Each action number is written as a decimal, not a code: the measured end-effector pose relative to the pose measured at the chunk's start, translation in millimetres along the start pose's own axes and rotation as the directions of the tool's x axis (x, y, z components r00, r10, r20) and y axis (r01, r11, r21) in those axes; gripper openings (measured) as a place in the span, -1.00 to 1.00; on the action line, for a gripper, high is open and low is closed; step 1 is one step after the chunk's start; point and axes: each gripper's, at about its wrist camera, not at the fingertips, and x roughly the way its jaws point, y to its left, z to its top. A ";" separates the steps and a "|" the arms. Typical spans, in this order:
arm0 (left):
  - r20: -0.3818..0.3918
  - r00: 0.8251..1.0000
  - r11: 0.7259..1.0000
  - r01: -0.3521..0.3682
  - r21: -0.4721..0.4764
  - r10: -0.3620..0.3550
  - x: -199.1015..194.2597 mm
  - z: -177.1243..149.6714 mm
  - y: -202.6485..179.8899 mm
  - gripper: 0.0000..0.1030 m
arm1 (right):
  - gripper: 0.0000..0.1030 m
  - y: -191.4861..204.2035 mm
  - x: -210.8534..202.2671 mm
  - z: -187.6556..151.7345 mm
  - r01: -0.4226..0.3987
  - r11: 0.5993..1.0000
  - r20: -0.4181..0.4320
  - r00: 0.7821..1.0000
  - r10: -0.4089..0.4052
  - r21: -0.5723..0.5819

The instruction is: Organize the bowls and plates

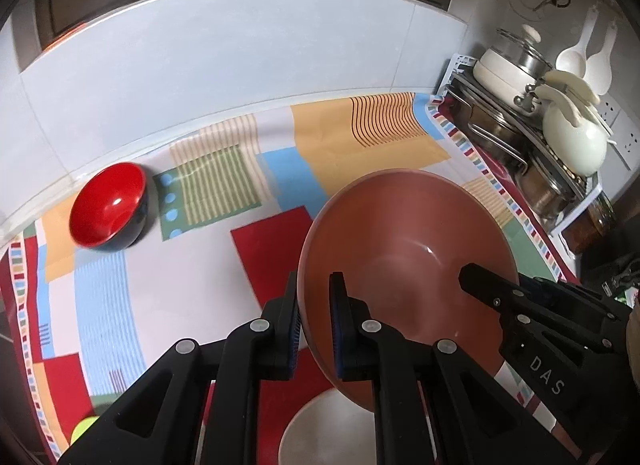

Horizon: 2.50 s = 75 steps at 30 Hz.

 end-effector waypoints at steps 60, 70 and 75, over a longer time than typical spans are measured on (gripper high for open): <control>-0.230 0.958 0.985 0.167 -0.044 -0.173 -1.9 -112.3 29.8 -0.71 | -0.39 34.5 5.1 -108.9 0.026 0.996 -0.183 0.982 -0.042 -0.086; -0.237 0.954 0.983 0.179 -0.046 -0.185 -8.3 -114.6 28.4 -0.20 | -0.08 36.1 9.6 -114.3 0.018 0.996 -0.204 0.978 -0.035 -0.087; -0.224 0.960 0.986 0.165 -0.040 -0.170 -14.2 -112.6 26.5 -0.02 | 0.02 33.6 3.7 -111.0 0.016 0.998 -0.176 0.984 -0.027 -0.065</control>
